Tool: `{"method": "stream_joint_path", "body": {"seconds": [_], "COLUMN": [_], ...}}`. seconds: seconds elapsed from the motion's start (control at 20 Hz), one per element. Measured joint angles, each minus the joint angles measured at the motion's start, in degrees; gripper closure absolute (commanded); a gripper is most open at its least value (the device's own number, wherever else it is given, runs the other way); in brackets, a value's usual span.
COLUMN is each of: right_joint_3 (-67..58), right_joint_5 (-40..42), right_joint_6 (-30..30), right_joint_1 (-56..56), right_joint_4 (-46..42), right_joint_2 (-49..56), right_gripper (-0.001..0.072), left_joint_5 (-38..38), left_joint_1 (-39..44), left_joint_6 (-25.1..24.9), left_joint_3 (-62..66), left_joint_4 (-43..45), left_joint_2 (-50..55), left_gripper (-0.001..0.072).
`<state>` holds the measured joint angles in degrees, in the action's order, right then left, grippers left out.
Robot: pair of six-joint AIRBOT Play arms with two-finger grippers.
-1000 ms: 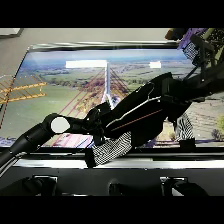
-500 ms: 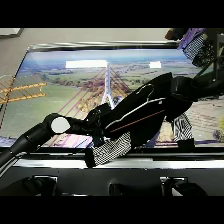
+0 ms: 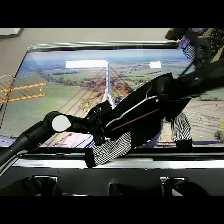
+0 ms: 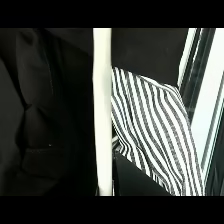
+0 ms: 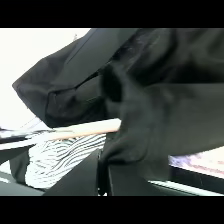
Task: Fold the clothes and pants, and hang the long-sleeved shirts on hangers.
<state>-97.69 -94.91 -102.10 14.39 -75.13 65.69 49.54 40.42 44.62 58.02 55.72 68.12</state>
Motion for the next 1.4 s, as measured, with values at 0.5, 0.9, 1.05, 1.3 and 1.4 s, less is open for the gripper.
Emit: {"method": "stream_joint_path", "body": {"seconds": [0.5,0.9,1.05,1.3,1.4], "right_joint_3": [0.0,-5.0,-5.7,-6.1,-6.1], "right_joint_5": [-0.3,-2.2,-2.1,-0.5,1.0], "right_joint_6": [-2.2,-3.7,-4.1,-4.1,-4.1], "right_joint_1": [11.8,12.2,12.2,12.2,12.2], "right_joint_4": [-9.6,-17.1,-15.9,-9.0,-5.9], "right_joint_2": [-1.7,-4.6,-4.4,-1.6,-0.2], "right_gripper": [0.0677,0.0677,0.0677,0.0677,0.0677], "left_joint_5": [-0.5,2.6,3.4,4.0,4.1], "left_joint_1": [0.0,0.0,0.0,0.0,0.0], "left_joint_6": [2.3,3.8,5.5,6.6,6.8], "left_joint_3": [1.0,1.1,1.3,3.2,3.7], "left_joint_4": [0.4,1.5,3.0,4.8,5.2], "left_joint_2": [2.2,2.8,2.8,2.8,2.8], "left_gripper": [0.0670,0.0670,0.0671,0.0671,0.0671]}}
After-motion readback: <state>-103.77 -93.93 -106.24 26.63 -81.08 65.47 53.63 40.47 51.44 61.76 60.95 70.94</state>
